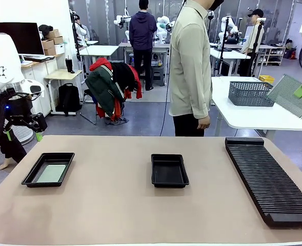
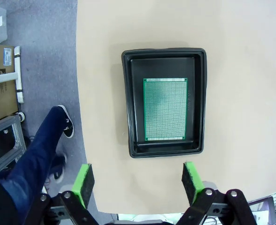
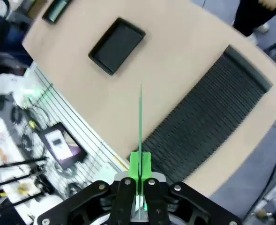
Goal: Inspect and transfer BCBs to ESD trays.
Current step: Pick up the Blank PCB from the PCB Rack and place it in the right ESD tray.
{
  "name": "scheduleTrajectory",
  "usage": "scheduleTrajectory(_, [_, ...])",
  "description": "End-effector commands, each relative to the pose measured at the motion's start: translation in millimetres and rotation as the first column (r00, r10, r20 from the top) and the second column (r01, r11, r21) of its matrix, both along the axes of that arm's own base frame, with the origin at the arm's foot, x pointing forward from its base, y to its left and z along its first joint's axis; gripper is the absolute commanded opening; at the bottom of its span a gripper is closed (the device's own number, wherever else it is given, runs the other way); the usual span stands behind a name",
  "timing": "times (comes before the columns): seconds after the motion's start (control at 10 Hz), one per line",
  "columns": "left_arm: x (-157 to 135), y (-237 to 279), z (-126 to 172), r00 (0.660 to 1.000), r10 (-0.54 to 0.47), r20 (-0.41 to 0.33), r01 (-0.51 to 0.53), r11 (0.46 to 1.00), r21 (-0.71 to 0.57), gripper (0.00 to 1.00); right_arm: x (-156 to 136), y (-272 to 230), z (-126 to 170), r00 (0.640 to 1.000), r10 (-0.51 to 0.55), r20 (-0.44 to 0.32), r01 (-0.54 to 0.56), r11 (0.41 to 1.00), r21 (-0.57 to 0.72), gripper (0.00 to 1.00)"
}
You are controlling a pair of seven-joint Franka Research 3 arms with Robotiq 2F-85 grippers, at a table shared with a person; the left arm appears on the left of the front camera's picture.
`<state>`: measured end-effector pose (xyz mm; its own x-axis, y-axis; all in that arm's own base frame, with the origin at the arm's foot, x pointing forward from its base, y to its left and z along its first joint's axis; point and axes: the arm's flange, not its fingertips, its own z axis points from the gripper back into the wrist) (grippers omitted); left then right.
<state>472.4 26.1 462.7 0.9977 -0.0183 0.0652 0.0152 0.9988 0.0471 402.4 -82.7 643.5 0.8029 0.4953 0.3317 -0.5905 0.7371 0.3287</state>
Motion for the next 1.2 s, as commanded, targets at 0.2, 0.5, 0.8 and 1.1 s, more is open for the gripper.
scheduleTrajectory(0.2, [-0.5,0.3,-0.8,1.000,0.002,0.006,-0.002,1.000,0.000,1.00,-0.6,45.2,-77.0,0.964,-0.222,-0.148,0.252,0.939,0.234,0.02])
scheduleTrajectory(0.5, [-0.5,0.3,-0.8,1.000,0.002,0.006,-0.002,1.000,0.000,1.00,2.0,95.0,-141.0,0.923,-0.276,-0.269,0.362,0.860,0.359,0.02])
scheduleTrajectory(0.8, [-0.5,0.3,-0.8,1.000,0.002,0.006,-0.002,1.000,0.000,1.00,5.5,156.7,-207.9,0.885,-0.293,-0.361,0.443,0.771,0.458,0.02])
scheduleTrajectory(1.1, [-0.5,0.3,-0.8,1.000,0.002,0.006,-0.002,1.000,0.000,1.00,13.1,208.6,-247.5,0.890,-0.264,-0.373,0.427,0.770,0.474,0.02])
